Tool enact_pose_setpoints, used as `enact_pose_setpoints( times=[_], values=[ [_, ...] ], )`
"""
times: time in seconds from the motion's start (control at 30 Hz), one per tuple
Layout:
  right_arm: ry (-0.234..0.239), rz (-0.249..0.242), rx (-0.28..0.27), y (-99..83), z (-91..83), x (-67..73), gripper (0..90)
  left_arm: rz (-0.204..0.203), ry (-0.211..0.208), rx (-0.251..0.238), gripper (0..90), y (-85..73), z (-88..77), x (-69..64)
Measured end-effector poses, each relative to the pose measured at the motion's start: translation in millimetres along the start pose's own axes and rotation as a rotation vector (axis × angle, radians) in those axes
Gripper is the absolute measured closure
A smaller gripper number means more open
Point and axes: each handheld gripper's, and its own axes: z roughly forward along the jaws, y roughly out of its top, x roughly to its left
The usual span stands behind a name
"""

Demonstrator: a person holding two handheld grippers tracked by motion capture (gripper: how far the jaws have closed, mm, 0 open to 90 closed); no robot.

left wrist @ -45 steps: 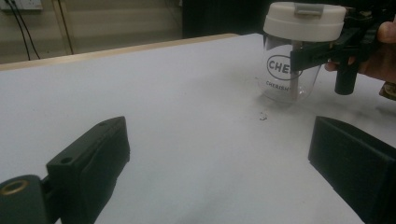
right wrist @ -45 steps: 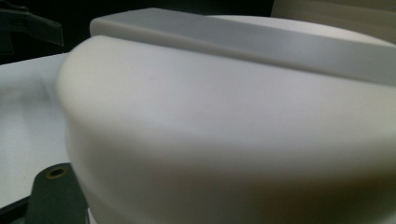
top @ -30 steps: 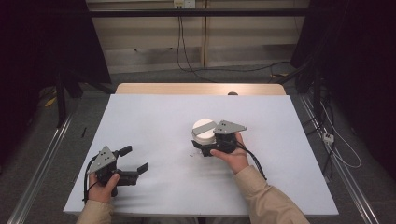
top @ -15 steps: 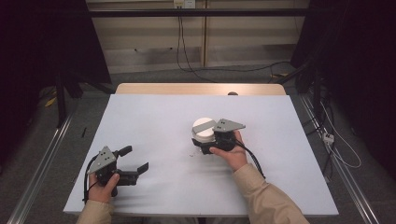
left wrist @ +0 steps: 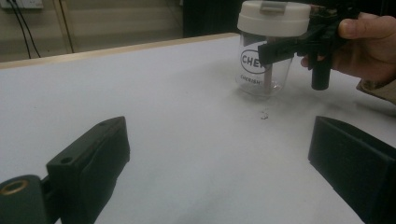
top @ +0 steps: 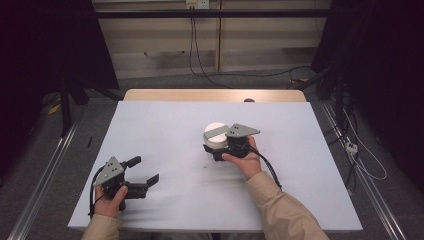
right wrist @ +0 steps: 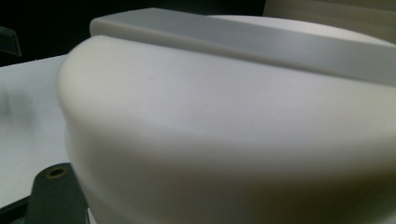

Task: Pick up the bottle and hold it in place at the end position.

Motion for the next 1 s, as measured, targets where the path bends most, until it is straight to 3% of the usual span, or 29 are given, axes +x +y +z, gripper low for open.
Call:
enact_pose_setpoints(
  times=[1.0],
  values=[
    [-0.020, 0.005, -0.001, 1.5, 10.8, -10.0, 18.5, -0.003, -0.003, 0.003, 5.1, -0.8, 0.7, 0.0]
  ],
)
